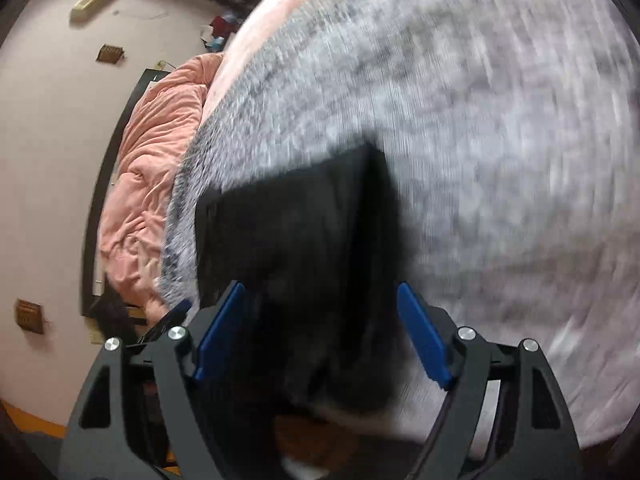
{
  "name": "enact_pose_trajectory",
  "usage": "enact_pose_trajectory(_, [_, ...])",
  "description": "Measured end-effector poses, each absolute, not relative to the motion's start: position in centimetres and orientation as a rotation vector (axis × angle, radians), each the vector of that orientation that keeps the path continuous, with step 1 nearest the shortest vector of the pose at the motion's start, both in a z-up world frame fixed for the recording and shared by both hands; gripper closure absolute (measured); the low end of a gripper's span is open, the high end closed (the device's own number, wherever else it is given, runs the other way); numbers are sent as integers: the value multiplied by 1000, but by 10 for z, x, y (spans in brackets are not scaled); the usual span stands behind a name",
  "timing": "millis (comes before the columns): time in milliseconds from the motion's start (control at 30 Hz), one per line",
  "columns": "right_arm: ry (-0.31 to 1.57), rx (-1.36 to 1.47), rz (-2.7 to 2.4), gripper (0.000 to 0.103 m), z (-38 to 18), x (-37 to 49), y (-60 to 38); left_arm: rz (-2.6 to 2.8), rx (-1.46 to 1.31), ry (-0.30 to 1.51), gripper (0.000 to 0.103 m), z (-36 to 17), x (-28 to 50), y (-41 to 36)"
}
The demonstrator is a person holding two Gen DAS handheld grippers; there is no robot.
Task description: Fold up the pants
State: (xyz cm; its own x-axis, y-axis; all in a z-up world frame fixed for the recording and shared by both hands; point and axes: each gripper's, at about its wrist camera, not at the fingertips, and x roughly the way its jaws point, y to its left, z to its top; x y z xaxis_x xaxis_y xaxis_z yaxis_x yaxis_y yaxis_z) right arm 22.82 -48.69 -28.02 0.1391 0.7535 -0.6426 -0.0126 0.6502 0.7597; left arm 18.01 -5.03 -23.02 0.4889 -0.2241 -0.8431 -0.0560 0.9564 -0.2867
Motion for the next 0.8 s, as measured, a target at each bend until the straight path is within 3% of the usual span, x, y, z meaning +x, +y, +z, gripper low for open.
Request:
enact_pose_trajectory(67, [1350,680,635,34,-288,212,-479,-109,-307,1072,5,-232,179,-51])
enact_pose_trajectory(100, [1360,634,622,68,-290,204,-472,-112,-307,1074,5,-232,179,-52])
enact_pose_trajectory(200, [1315,570,580,77,-278,196,-469,-118,-288,1070,5,-228,178,-56])
enact_pose_trajectory(367, [1333,418,474,77,-291,197,-457,-122,-286,1104,5,-240,178,-62])
enact_pose_trajectory(500, [1243,419,529,77,-265,196,-463,-133,-289,1081,5,-236,170,-62])
enact_pose_trajectory(600, [1330,416,522,76,-271,210,-467,-145,-305,1065,5,-235,170,-62])
enact_pose_trajectory(633, [1363,429,518,69,-277,214,-468,-148,-302,1073,5,-235,172,-63])
enact_pose_trajectory(733, [1319,458,531,62,-267,220,-478,-156,-294,1067,5,-233,174,-65])
enact_pose_trajectory(767, [1288,492,539,55,-259,223,-483,-159,-295,1062,5,-233,173,-65])
enact_pose_trajectory(800, [1256,532,541,37,-252,227,-488,-159,-297,1062,5,-233,174,-64])
